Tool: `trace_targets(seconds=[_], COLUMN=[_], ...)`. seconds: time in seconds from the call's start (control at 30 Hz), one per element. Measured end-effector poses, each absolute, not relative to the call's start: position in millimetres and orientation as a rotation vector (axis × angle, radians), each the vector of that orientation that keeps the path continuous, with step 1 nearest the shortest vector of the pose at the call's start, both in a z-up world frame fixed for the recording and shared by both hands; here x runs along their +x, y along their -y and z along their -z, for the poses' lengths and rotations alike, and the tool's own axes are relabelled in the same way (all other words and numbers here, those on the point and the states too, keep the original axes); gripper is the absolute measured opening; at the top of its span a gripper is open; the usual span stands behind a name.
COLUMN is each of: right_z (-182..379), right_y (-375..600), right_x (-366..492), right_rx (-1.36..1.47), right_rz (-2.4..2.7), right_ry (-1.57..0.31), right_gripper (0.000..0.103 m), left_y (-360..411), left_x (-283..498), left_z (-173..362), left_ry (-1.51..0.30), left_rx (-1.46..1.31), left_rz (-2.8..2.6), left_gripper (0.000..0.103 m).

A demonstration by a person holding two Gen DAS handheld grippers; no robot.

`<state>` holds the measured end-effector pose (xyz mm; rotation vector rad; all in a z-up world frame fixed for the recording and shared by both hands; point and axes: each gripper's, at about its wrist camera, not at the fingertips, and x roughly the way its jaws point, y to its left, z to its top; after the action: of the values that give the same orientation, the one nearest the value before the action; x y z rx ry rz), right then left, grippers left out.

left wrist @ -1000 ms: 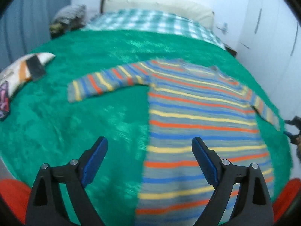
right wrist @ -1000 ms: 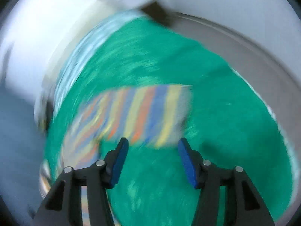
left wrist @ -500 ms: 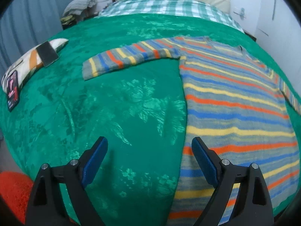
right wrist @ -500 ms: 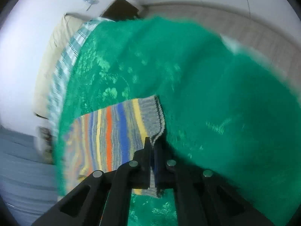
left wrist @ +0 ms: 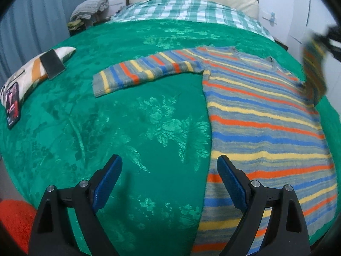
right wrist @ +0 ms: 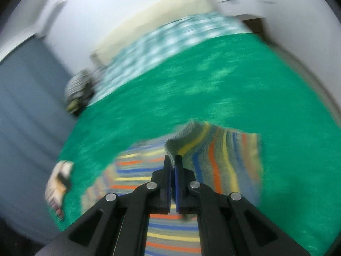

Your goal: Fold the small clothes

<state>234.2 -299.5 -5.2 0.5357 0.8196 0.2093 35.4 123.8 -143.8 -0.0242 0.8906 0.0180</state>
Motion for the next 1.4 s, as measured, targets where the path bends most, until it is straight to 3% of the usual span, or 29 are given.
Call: trace_targets(seconds=[0.07,0.1,0.13,0.3,0.47,0.57,0.6,0.63,0.67,0.7,0.8,0.87,1.0,1.07,1.13,1.3,1.4], right_z=[38.7,53.2,62.7,67.4,91.6,145.1,165.1,174.3,173.2,166.3,131.9,113.9,127.3,152.8,159.7,120.4,116.0], right_y=[269.9,263.1,261.1,296.5,327.3,338.6,344.5,351.8,355.8,359.2,350.8,330.4,293.7,290.7,298.4,292.7,254.8], right_x=[257.8,263.4,262.9,248.4,239.2,238.0,235.5,230.9,226.7,218.6,190.1,169.8,106.9,76.4,40.9,-6.9,-19.0], right_rx=[0.681,0.735,0.773,0.802,0.715,0.673,0.608,0.560,0.534,0.506,0.396,0.332,0.287,0.214,0.156,0.165,0.172], right_rz=[-0.408,-0.449,-0.455,-0.393,-0.311,-0.211,-0.100,-0.042,-0.017,0.013,0.016,-0.090,-0.279,-0.206,-0.108,-0.055,-0.161], right_ry=[-0.897,-0.927,-0.932,-0.856,-0.939,-1.085,-1.149,-1.150,-1.130,-1.089,-1.006,-0.998,-1.080,-1.177,-1.153,-1.001,-0.953], right_gripper=[0.030,0.063,0.070,0.070,0.070,0.068,0.058,0.025,0.015,0.014,0.026,0.027,0.037,0.037,0.024,0.026,0.042], left_y=[-126.1,-126.9,-128.2,-130.6,-115.7,-103.6,-101.3,-99.0,-97.2,-95.8,-90.2,-84.6,-72.5,-72.7,-77.8,-77.2,-76.8], left_x=[36.9,37.8,38.7,43.7,44.8,41.6,40.6,39.3,38.0,37.2,37.3,37.3,31.2,27.8,26.4,27.5,26.9], left_z=[144.9,145.9,146.8,149.5,154.3,160.0,160.7,161.3,161.6,161.8,163.3,166.6,178.2,178.2,178.3,179.9,179.7], left_ry=[-0.896,-0.901,-0.907,-0.927,-0.938,-0.946,-0.945,-0.944,-0.942,-0.942,-0.950,-0.963,-0.996,-0.992,-1.002,-1.001,-0.997], left_rx=[-0.023,-0.023,-0.026,-0.065,-0.028,0.039,0.059,0.079,0.094,0.102,0.101,0.101,0.134,0.146,0.120,0.120,0.123], left_rz=[-0.028,-0.031,-0.034,-0.017,0.016,0.023,0.023,0.022,0.025,0.033,0.066,0.092,0.129,0.126,0.124,0.103,0.097], left_gripper=[0.092,0.092,0.092,0.092,0.092,0.092,0.092,0.092,0.092,0.092,0.092,0.092,0.098,0.100,0.101,0.103,0.103])
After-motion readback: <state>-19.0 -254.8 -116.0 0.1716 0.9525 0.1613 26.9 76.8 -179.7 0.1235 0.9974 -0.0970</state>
